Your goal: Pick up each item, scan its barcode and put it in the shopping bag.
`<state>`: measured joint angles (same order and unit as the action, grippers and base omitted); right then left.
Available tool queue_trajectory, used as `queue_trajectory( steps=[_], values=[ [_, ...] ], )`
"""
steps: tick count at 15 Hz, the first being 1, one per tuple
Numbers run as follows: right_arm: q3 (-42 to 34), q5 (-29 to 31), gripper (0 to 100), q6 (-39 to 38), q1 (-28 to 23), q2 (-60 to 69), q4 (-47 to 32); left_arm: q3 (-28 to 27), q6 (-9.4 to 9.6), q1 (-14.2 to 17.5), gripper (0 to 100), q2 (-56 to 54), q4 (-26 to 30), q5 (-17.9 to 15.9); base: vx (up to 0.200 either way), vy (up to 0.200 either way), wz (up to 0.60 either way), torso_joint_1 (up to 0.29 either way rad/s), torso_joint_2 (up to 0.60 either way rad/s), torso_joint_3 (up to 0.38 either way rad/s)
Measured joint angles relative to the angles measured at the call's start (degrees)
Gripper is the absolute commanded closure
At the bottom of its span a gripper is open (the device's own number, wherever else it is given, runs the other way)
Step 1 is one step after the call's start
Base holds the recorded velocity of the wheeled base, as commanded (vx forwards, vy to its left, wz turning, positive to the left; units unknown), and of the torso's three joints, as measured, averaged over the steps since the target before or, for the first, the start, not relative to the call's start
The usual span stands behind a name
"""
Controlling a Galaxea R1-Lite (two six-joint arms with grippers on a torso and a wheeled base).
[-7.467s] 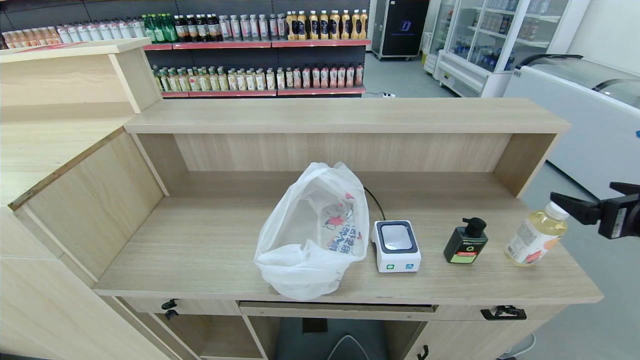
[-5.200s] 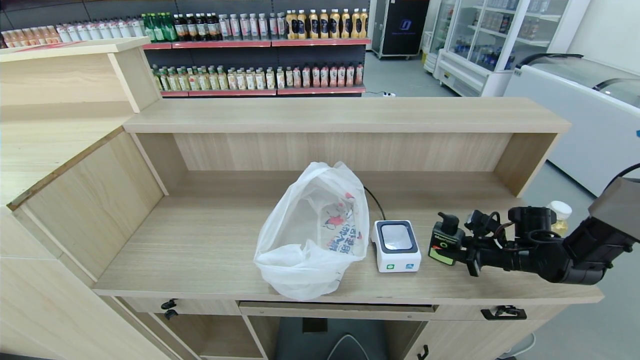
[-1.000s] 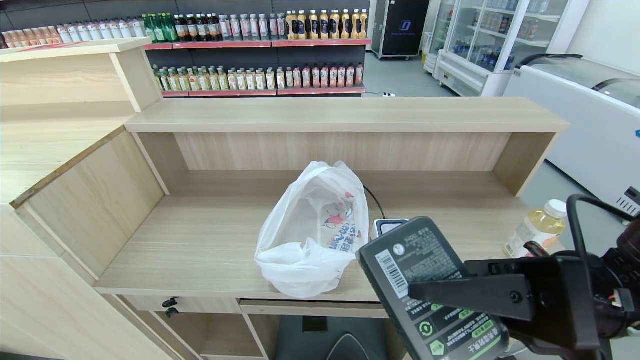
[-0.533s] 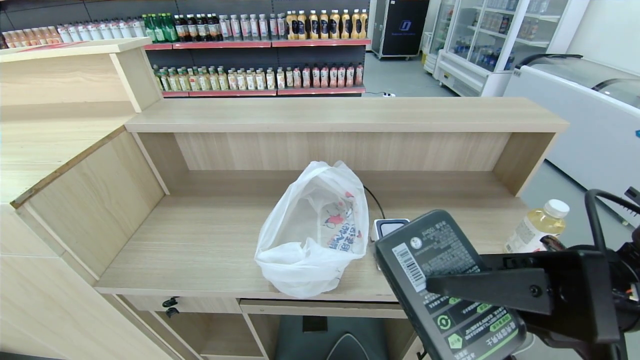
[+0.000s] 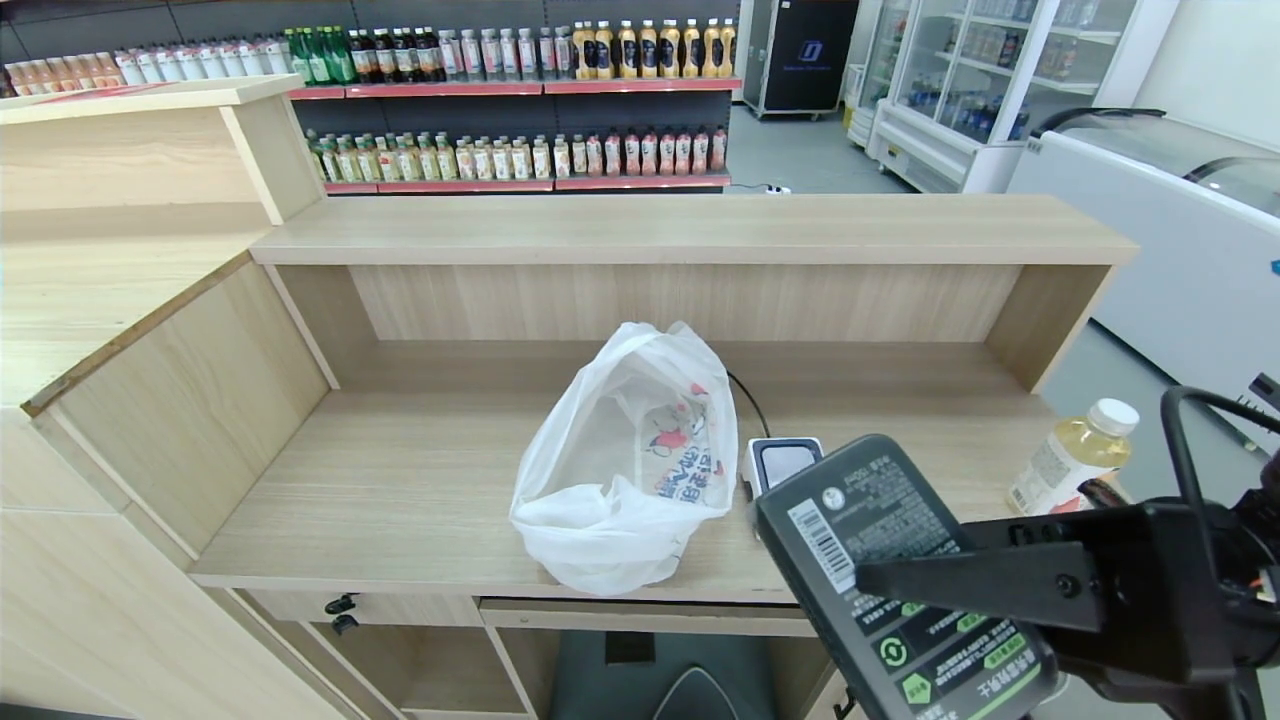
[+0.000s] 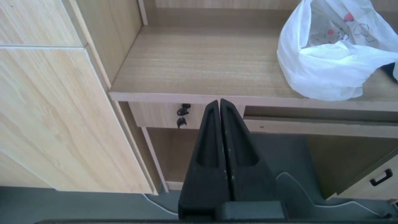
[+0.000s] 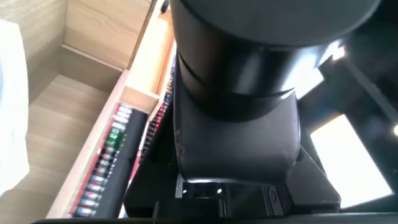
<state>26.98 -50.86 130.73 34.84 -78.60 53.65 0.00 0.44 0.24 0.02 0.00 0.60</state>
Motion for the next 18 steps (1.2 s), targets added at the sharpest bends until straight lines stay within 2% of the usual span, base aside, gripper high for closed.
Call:
queue_trajectory(
  steps=[1, 3, 6, 8, 9, 10, 11, 12, 14, 15, 16, 18],
  values=[
    [0.1, 0.0, 100, -1.5, -1.0, 0.5, -0.7, 0.0, 0.0, 0.0, 100, 0.0, 0.0, 0.0, 0.0, 0.0, 0.0, 0.0, 0.0, 0.0],
    [0.2, 0.1, 100, -5.7, -7.4, 2.3, -4.7, 0.0, 0.0, 0.0, 100, 0.0, 0.0, 0.0, 0.0, 0.0, 0.0, 0.0, 0.0, 0.0],
    [0.9, -1.2, 100, -15.7, -24.7, 5.8, -17.4, 0.0, 0.0, 0.0, 100, 0.0, 0.0, 0.0, 0.0, 0.0, 0.0, 0.0, 0.0, 0.0],
    [2.4, -1.8, 100, -32.3, -40.4, 9.0, -23.6, 0.0, 0.0, 0.0, 100, 0.0, 0.0, 0.0, 0.0, 0.0, 0.0, 0.0, 0.0, 0.0],
    [3.0, -0.9, 100, -45.2, -47.6, 10.7, -25.2, 0.0, 0.0, 0.0, 100, 0.0, 0.0, 0.0, 0.0, 0.0, 0.0, 0.0, 0.0, 0.0],
    [3.8, 2.2, 100, -59.6, -53.4, 12.3, -26.4, 0.0, 0.0, 0.0, 100, 0.0, 0.0, 0.0, 0.0, 0.0, 0.0, 0.0, 0.0, 0.0],
    [4.7, 9.7, 100, -74.2, -57.4, 13.8, -27.5, 0.0, 0.0, 0.0, 100, 0.0, 0.0, 0.0, 0.0, 0.0, 0.0, 0.0, 0.0, 0.0],
    [5.7, 20.2, 100, -86.2, -59.5, 14.7, -28.5, 0.0, 0.0, 0.0, 100, 0.0, 0.0, 0.0, 0.0, 0.0, 0.0, 0.0, 0.0, 0.0],
    [6.6, 38.9, 100, -106.1, -59.2, 14.6, -30.0, 0.0, 0.0, 0.0, 100, 0.0, 0.0, 0.0, 0.0, 0.0, 0.0, 0.0, 0.0, 0.0],
    [6.3, 44.3, 100, -110.2, -58.3, 13.5, -29.6, 0.0, 0.0, 0.0, 100, 0.0, 0.0, 0.0, 0.0, 0.0, 0.0, 0.0, 0.0, 0.0],
    [5.0, 46.6, 100, -111.8, -57.4, 12.3, -26.5, 0.0, 0.0, 0.0, 100, 0.0, 0.0, 0.0, 0.0, 0.0, 0.0, 0.0, 0.0, 0.0],
    [2.3, 47.7, 100, -112.8, -56.0, 10.6, -23.1, 0.0, 0.0, 0.0, 100, 0.0, 0.0, 0.0, 0.0, 0.0, 0.0, 0.0, 0.0, 0.0]
  ],
)
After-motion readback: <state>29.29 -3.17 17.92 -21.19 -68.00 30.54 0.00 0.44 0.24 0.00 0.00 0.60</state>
